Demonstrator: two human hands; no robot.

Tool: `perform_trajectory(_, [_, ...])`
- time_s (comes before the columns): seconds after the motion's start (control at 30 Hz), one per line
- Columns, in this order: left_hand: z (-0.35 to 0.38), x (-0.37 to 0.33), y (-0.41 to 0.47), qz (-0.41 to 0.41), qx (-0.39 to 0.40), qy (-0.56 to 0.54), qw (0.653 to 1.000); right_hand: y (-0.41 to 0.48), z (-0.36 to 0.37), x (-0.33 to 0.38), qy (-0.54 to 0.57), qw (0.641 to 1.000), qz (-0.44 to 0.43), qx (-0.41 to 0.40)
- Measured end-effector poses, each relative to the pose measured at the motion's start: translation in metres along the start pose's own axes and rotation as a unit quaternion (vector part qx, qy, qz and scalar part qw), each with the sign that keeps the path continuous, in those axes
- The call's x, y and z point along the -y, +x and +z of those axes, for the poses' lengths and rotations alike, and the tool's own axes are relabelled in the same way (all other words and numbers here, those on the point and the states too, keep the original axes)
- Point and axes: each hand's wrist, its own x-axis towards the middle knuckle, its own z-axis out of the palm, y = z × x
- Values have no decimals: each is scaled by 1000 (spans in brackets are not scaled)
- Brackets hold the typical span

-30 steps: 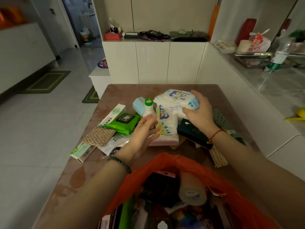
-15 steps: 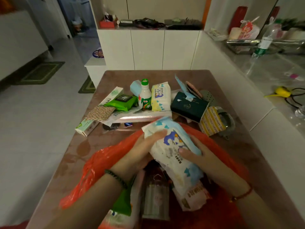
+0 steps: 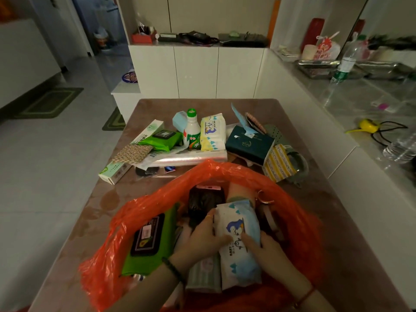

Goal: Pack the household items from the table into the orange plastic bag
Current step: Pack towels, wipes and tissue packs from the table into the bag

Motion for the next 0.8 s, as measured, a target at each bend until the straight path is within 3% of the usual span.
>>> perform_trajectory(0.1, [-2,-2,2,6,35,51,998,-3,-9,1,-113,993,-16,33])
perform_trajectory(0.23, [-13,-21,2,24,36,59,997,-1,-36,25,-236,966,-100,-32])
perform_trajectory(0.37, [-38,-54,17,93,-16,37,995,16,-76,73,-101,971,-188,-110])
perform_trajectory(0.5, [-63,-91,59,122,-66,-104,985,67,-107,112,87,963,-178,-183])
perform_trajectory(0.6, [-75,-114,105,100,-86,-185,974,116,-119,123,96,975,-111,-166])
perform_trajectory(0.7, [-77,-128,149,68,-100,-131,984,161,-120,120,83,980,-75,-167])
perform_trajectory(0.8, [-69,-134,178,58,-75,-104,990,192,-115,108,5,977,-98,-192])
